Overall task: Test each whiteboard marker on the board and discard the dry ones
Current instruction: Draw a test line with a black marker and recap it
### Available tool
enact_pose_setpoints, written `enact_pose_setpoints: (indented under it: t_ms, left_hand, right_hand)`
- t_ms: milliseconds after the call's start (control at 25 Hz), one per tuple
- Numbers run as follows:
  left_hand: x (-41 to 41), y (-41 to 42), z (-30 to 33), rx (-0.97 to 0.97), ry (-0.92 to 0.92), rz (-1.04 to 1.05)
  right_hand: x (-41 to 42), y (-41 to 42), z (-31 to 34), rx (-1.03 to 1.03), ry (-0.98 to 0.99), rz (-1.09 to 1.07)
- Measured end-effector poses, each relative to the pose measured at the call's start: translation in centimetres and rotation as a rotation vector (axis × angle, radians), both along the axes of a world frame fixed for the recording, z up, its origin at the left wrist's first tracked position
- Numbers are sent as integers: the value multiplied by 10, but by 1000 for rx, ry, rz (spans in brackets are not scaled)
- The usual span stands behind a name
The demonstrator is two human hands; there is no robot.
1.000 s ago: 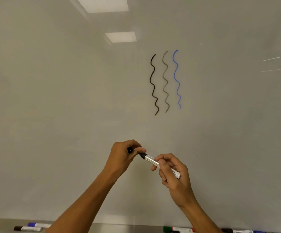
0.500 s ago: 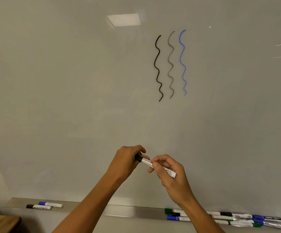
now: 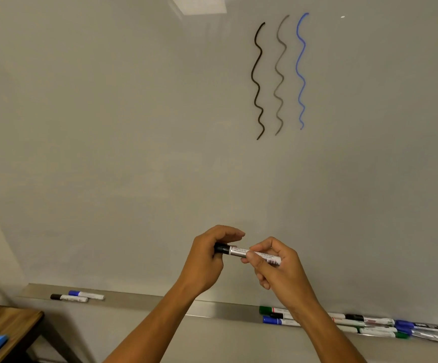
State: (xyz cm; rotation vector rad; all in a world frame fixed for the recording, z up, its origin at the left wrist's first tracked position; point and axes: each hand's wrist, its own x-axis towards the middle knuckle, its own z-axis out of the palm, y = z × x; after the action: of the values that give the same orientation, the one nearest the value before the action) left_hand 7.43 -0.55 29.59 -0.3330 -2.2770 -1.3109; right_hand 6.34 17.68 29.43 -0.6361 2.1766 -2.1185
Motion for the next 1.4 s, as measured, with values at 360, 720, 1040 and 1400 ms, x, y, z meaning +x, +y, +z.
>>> enact_pose_setpoints:
  t_ms: [360,720,1040,1400]
  left_hand:
    - [11,-2,-15,99,-45,35]
    - [11,-19,-54,-203,-158,266]
    - [5,-49,-102,-705,29,144]
    - [-13,-125,-167,-746,-164,188]
  right_hand:
    - [7,-15,-13,20,-20,-40]
    - [-3,-28,-39,175,-139,0]
    - [-15,-71,-79,220,-284,33]
    - [-41,-106,-120,381,-329,130]
